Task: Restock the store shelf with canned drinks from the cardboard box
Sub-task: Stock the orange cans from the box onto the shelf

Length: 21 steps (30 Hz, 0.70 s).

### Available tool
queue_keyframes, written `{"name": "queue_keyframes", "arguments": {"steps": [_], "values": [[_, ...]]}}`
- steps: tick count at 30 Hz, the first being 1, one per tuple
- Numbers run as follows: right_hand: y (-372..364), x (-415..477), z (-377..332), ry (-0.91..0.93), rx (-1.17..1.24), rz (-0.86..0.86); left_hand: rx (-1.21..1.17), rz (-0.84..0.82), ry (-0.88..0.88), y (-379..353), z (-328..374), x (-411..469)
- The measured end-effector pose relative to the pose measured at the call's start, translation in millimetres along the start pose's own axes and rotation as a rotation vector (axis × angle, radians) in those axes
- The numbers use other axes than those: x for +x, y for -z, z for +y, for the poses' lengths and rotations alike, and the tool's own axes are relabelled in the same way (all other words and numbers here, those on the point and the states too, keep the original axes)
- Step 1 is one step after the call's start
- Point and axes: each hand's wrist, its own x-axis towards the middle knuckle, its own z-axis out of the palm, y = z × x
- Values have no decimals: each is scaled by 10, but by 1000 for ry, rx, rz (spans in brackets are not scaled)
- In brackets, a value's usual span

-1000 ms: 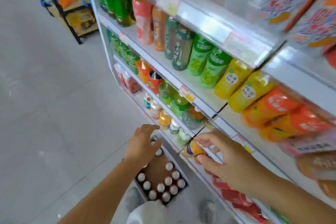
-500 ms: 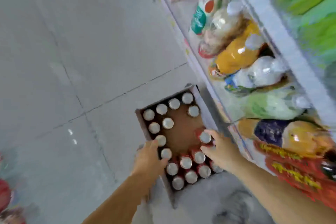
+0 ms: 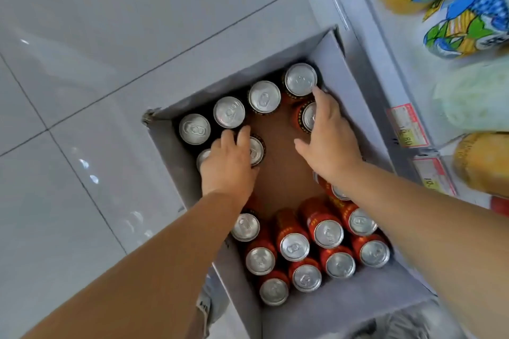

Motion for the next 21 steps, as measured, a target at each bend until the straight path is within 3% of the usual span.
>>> {"name": "queue_keyframes", "arguments": {"steps": [4, 10, 14, 21], "values": [[-105, 40, 18, -44, -45, 142, -11, 77, 11, -30, -16, 13], [298, -312, -55, -120, 116, 62, -248, 98, 79, 376, 94, -327], [1120, -1100, -303, -155, 339, 38, -356, 164, 37, 1096, 222, -918], [3212, -2725, -1010, -109, 483, 88, -691, 8, -172, 3227, 559, -2279]]}}
